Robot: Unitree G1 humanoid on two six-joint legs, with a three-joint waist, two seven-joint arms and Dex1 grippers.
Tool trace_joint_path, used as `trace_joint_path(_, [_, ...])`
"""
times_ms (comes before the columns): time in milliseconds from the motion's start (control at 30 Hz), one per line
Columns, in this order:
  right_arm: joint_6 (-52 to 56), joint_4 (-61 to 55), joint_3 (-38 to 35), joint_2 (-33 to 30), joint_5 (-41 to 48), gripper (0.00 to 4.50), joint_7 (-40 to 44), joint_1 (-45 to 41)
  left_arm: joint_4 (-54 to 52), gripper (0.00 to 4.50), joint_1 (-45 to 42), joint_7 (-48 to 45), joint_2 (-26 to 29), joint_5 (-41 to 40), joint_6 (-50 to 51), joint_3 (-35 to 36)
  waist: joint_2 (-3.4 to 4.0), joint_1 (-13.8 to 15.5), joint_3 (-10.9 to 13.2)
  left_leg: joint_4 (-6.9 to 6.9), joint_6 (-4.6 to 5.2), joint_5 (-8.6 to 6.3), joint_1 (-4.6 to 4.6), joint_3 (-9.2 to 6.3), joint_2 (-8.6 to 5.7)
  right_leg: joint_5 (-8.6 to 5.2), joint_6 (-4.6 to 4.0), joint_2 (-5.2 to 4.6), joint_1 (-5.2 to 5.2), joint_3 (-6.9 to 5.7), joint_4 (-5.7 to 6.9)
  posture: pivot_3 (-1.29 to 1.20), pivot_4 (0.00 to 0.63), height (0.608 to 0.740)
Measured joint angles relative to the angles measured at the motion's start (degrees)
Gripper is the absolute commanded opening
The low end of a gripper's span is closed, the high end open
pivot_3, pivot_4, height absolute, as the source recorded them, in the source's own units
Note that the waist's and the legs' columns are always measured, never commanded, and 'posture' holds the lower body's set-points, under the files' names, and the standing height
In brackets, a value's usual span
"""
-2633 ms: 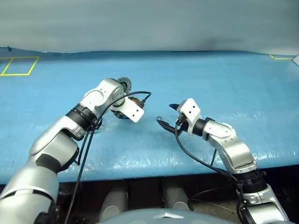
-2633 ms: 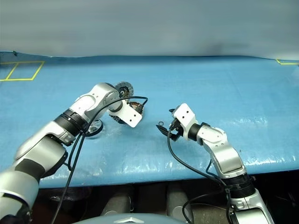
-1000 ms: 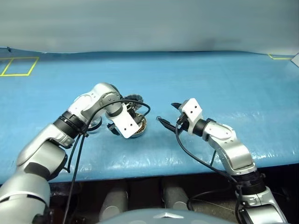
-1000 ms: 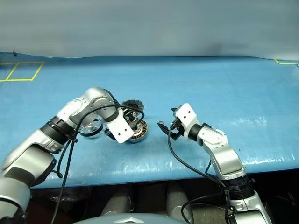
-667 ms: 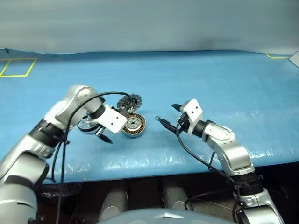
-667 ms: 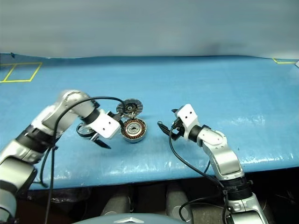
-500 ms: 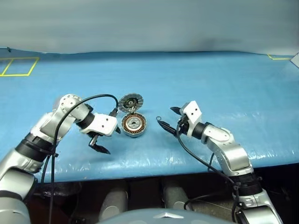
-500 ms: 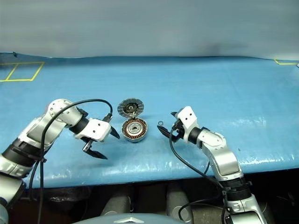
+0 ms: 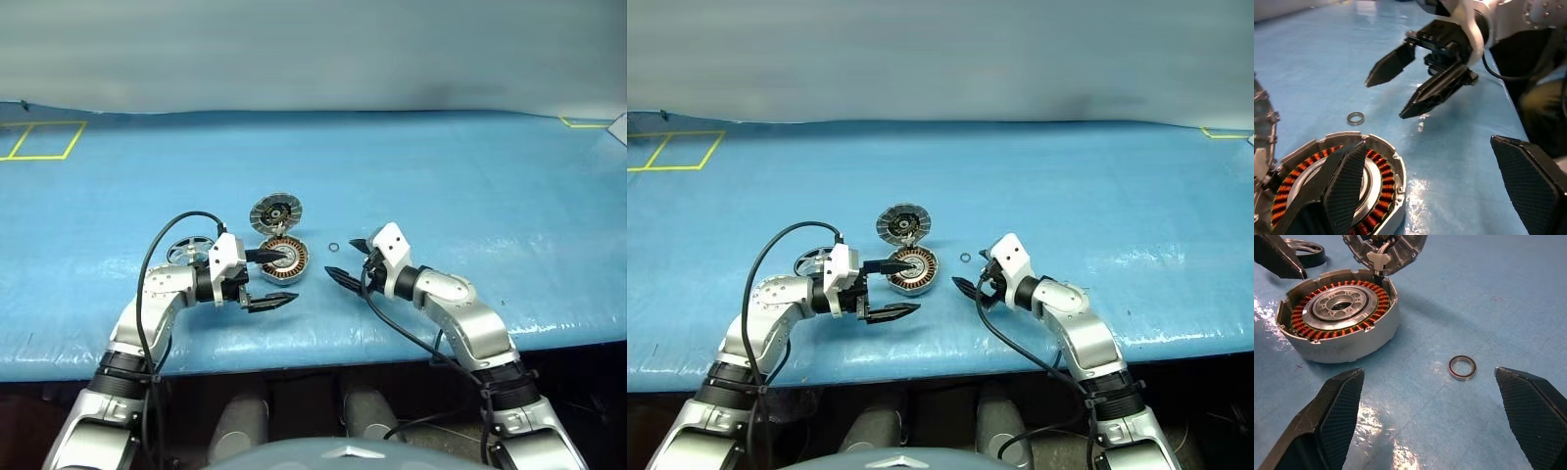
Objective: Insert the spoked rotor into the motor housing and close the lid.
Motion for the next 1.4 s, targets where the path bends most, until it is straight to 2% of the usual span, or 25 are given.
trace_joint_path(267, [-1.09,2.18,-1.49,0.04,-0.61,4.50,-1.46,-0.67,-1.15,4.41,3.37,3.74,0.34,-1.04,-1.57,3.17,0.00,0.26,0.00,-0.03,0.00,0.00,-0.01,0.04,0.00,0.01,-0.01,0.00,-0.01,0.02,-0.04,0.00,0.150,0.740])
trace_joint_path(400, [-1.29,4.30,-1.81,0.83,-0.58,4.50,-1.49,-1.84,-2.75,4.41,4.26,3.98,2.90,-0.55,-1.61,3.16,0.01,0.26,0.00,-0.05,0.00,0.00,0.01,0.05,0.02,0.00,-0.02,0.01,-0.02,0.02,-0.04,0.00,0.150,0.740])
trace_joint_path(800, [-2.97,14.00,-1.64,4.65,-2.92,4.50,-3.52,-6.13,-2.74,4.41,5.28,5.80,1.36,-1.06,-4.37,3.88,0.00,0.56,0.00,-0.12,0.00,0.00,-0.02,0.08,0.01,0.01,-0.03,0.00,-0.06,0.04,-0.08,0.00,0.150,0.740])
trace_joint_path(833, [-2.98,14.13,-1.64,4.72,-3.23,4.10,-3.74,-6.33,-2.74,4.46,5.34,5.93,1.33,-1.05,-4.49,3.89,0.00,0.55,0.00,-0.12,0.00,0.00,-0.02,0.08,0.01,0.01,-0.03,0.00,-0.06,0.04,-0.09,0.00,0.150,0.740])
trace_joint_path(933, [-3.41,14.58,-1.75,4.95,-3.71,3.26,-4.65,-6.42,-2.74,4.46,5.53,6.40,1.27,-1.05,-5.05,3.91,0.00,0.55,0.00,-0.13,0.00,0.00,-0.02,0.08,0.01,0.01,-0.03,0.00,-0.06,0.03,-0.09,0.00,0.150,0.740])
trace_joint_path(1400, [-5.08,15.06,-0.50,7.10,-5.84,3.26,-5.11,-6.41,-2.74,4.46,6.33,8.06,1.28,-1.08,-5.02,4.46,0.00,0.28,0.00,-0.18,0.00,0.00,-0.01,0.08,0.03,0.00,-0.04,0.01,-0.08,0.03,-0.10,0.00,0.150,0.740])
